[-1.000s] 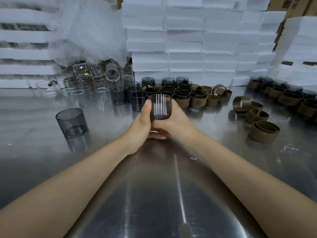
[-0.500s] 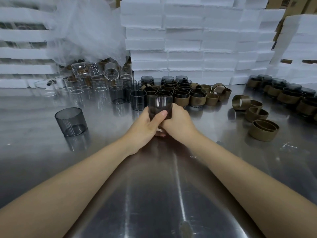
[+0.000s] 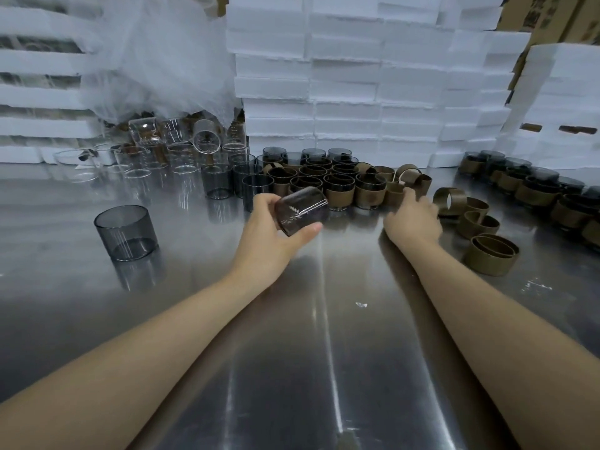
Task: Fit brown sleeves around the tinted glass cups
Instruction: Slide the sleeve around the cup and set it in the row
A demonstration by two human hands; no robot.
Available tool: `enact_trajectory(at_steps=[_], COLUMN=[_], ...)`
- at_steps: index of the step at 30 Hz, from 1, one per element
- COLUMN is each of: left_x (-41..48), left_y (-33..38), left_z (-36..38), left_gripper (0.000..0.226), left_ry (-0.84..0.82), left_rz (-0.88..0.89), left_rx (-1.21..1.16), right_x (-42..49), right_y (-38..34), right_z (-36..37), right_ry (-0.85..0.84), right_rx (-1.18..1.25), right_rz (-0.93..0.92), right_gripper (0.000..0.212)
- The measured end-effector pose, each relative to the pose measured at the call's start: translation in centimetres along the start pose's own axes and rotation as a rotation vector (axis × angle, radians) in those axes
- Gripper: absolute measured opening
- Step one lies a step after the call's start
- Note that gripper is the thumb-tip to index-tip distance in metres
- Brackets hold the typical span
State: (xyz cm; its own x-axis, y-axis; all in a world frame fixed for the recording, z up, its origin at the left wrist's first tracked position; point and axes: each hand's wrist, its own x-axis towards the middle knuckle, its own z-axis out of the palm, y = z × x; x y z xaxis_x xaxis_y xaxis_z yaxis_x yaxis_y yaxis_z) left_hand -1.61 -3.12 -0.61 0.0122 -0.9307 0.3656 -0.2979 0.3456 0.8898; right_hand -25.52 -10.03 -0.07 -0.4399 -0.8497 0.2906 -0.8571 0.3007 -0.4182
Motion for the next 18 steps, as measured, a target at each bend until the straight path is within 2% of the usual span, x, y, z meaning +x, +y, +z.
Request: enact_trajectory(at_steps=[4, 8, 12, 16, 18], left_x=[-0.1, 0.4, 0.5, 0.4, 0.3], left_y=[-0.3, -0.5, -0.5, -0.4, -0.3], left_z=[-0.1, 0.2, 0.5, 0.3, 0.1], left_gripper=[0.059, 0.065, 0.063, 0.071, 0.071], left_ry=[-0.003, 0.01, -0.025, -0.043, -0.077], left_rz=[0.159, 0.272, 0.332, 0.362, 0.369], left_rx=[0.149, 0.196, 0.267, 0.347, 0.383], right_x=[2.1, 3.7, 3.4, 1.2, -0.2], right_y=[0.1, 0.4, 0.1, 0.0, -0.1], right_z=[0.7, 1.4, 1.8, 0.9, 0.2], right_ry=[-0.057, 0.022, 0.135, 0.377, 0.478], right_rx=[-0.091, -0.096, -0.004, 0.195, 0.253], right_rz=[-0.153, -0.182, -0.122, -0.059, -0.089], right_gripper=[0.061, 0.034, 0.017, 0.023, 0.023])
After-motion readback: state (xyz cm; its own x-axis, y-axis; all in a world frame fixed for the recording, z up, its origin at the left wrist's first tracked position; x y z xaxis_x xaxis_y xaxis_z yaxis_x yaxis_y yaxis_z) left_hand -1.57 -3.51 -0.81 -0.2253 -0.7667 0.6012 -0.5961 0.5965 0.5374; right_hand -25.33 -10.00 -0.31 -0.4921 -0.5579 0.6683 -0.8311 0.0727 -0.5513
